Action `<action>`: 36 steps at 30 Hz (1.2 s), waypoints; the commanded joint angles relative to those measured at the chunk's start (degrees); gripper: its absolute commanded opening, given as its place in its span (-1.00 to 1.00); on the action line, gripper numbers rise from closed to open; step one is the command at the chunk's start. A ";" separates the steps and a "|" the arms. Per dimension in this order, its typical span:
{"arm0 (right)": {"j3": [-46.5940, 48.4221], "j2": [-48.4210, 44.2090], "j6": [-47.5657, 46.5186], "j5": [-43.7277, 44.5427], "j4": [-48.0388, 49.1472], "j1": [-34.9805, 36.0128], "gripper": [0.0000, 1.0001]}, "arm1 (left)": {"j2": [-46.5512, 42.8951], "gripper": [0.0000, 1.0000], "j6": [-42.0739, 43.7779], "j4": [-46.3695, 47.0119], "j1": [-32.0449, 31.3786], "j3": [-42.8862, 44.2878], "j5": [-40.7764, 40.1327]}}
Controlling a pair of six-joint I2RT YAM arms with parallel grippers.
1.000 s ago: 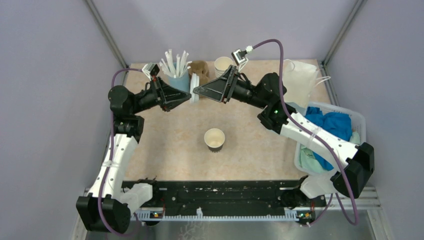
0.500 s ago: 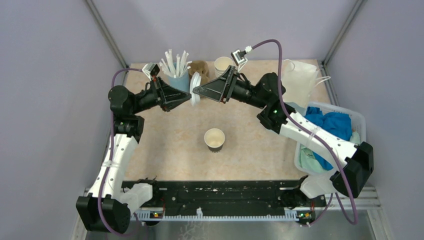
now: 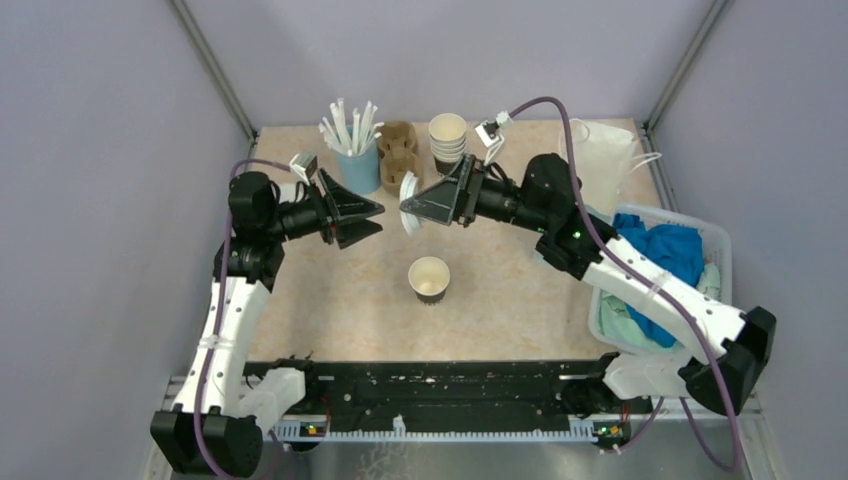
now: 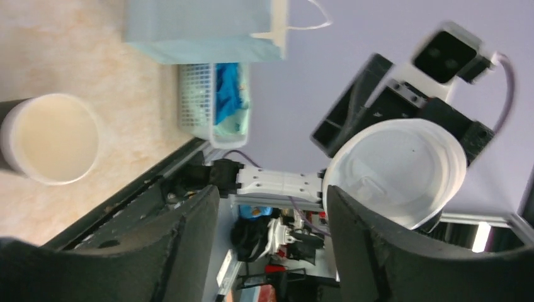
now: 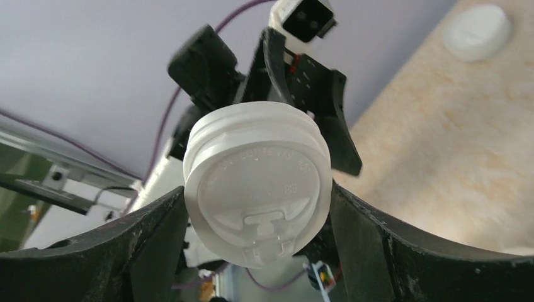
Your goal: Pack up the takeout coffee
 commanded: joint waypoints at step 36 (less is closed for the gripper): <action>27.53 31.88 -42.23 37.97 -64.62 13.67 0.82 | -4.36 0.86 31.62 -32.51 0.24 -5.33 -22.12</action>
